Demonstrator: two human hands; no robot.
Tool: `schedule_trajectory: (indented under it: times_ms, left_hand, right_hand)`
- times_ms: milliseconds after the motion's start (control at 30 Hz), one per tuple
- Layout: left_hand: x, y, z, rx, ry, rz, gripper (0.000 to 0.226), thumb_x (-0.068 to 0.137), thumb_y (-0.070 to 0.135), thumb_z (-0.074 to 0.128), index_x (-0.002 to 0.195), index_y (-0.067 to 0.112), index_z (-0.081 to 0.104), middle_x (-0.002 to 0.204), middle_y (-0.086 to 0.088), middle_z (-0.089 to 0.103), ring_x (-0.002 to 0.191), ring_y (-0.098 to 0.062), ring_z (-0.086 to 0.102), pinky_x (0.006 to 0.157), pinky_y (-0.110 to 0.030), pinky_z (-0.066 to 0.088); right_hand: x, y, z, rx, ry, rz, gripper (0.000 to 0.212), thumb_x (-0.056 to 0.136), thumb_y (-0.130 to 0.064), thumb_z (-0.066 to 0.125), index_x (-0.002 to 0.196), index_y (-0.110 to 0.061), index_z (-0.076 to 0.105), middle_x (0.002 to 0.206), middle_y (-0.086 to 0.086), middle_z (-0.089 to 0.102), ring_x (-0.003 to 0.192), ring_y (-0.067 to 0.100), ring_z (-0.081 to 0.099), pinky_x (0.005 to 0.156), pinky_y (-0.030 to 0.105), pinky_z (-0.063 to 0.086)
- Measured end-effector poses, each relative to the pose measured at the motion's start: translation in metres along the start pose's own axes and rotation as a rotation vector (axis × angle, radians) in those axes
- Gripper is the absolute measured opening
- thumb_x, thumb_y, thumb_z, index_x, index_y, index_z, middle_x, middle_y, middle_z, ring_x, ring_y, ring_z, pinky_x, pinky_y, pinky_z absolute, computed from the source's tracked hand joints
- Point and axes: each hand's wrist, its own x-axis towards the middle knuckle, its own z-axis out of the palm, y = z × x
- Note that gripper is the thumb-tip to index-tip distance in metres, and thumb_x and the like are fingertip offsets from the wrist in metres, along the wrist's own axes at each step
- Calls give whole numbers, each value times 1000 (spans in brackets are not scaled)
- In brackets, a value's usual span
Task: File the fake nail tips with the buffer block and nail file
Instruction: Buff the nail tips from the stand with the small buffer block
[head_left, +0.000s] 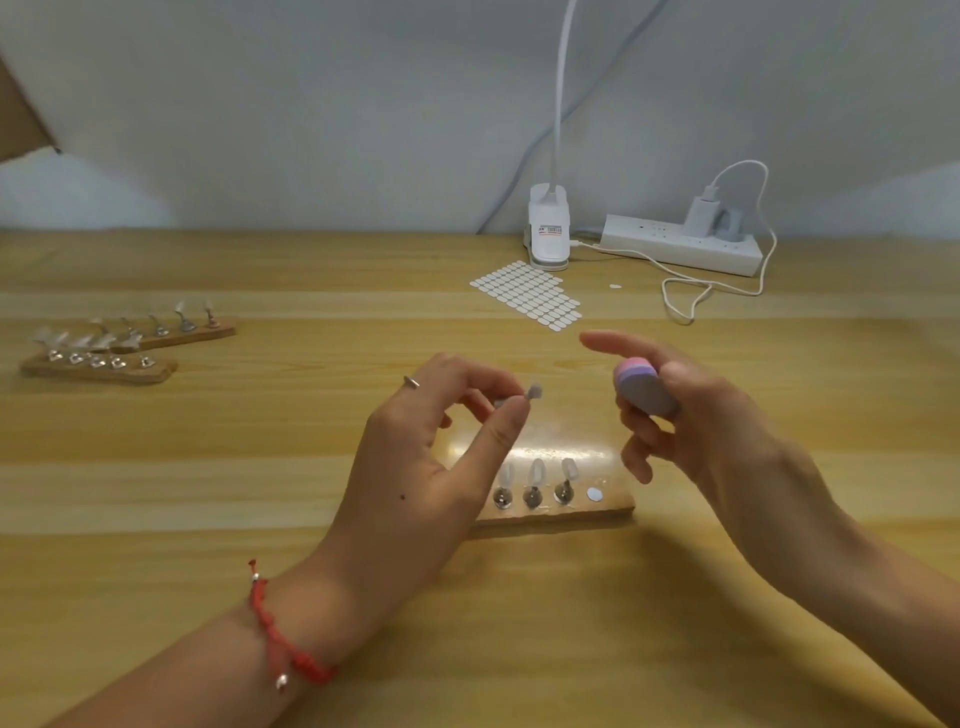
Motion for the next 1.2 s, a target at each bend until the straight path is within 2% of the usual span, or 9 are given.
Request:
schedule_trajectory:
  times_ms: [100, 200, 367, 467, 600, 733, 1067, 1133, 1200]
  left_hand:
    - [0, -1, 1, -6, -11, 17, 8, 87, 21, 59, 90, 25, 64, 88, 14, 64, 86, -1, 57, 74, -13, 40]
    - [0, -1, 0, -62, -24, -4, 8, 86, 21, 60, 90, 25, 67, 90, 10, 66, 92, -9, 60, 76, -19, 43]
    - [-1, -4, -1, -115, -15, -59, 8, 80, 27, 68, 85, 33, 71, 85, 17, 71, 84, -2, 62, 75, -18, 44]
    - [-1, -3, -1, -56, -24, 16, 10, 80, 34, 66, 87, 31, 72, 83, 16, 71, 82, -1, 62, 72, -13, 42]
    - [0, -4, -1, -18, -20, 70, 9, 80, 32, 71, 88, 29, 73, 80, 14, 69, 81, -6, 64, 71, -15, 42]
    - [0, -4, 0, -16, 4, 107, 11, 79, 31, 72, 90, 26, 74, 80, 12, 68, 81, -11, 64, 72, -13, 43]
    - [0, -4, 1, 0, 35, 117, 11, 77, 24, 74, 88, 25, 74, 86, 16, 68, 84, -11, 65, 77, -15, 46]
    - [1, -5, 1, 28, 37, 121, 13, 76, 29, 75, 89, 26, 74, 88, 18, 68, 88, -9, 65, 80, -21, 48]
    - [1, -5, 1, 64, 44, 128, 14, 75, 31, 75, 88, 27, 74, 88, 20, 68, 91, -10, 64, 82, -35, 49]
  right_hand:
    - [-12, 3, -1, -119, 23, -190, 31, 92, -33, 47, 112, -32, 70, 76, -20, 55, 71, 5, 53, 69, 19, 47]
    - [-14, 10, 1, -195, -16, -258, 26, 88, -36, 58, 111, -37, 69, 95, -18, 62, 92, 9, 60, 80, 19, 47]
    - [-15, 8, 3, -134, -9, -330, 31, 81, -34, 77, 110, -38, 68, 98, -11, 71, 92, 16, 67, 78, 22, 53]
    - [-16, 6, 3, -213, 46, -401, 27, 80, -35, 74, 107, -36, 69, 99, -15, 72, 95, 15, 69, 78, 25, 57]
    - [-17, 6, 4, -223, 39, -458, 22, 83, -24, 74, 104, -28, 72, 105, -12, 71, 101, 13, 69, 80, 21, 57]
    - [-17, 8, 5, -273, 45, -524, 24, 83, -13, 73, 104, -24, 73, 105, -9, 70, 102, 18, 69, 85, 26, 57]
    - [-16, 13, 4, -183, 5, -475, 25, 78, -7, 77, 100, -20, 74, 104, -5, 69, 103, 19, 69, 87, 26, 58]
    - [-14, 13, 3, -199, -27, -501, 25, 77, -6, 77, 99, -18, 74, 103, -2, 68, 102, 21, 69, 86, 25, 57]
    - [-14, 12, 1, -222, -38, -495, 23, 77, -7, 78, 98, -17, 74, 103, -2, 68, 102, 20, 69, 87, 25, 57]
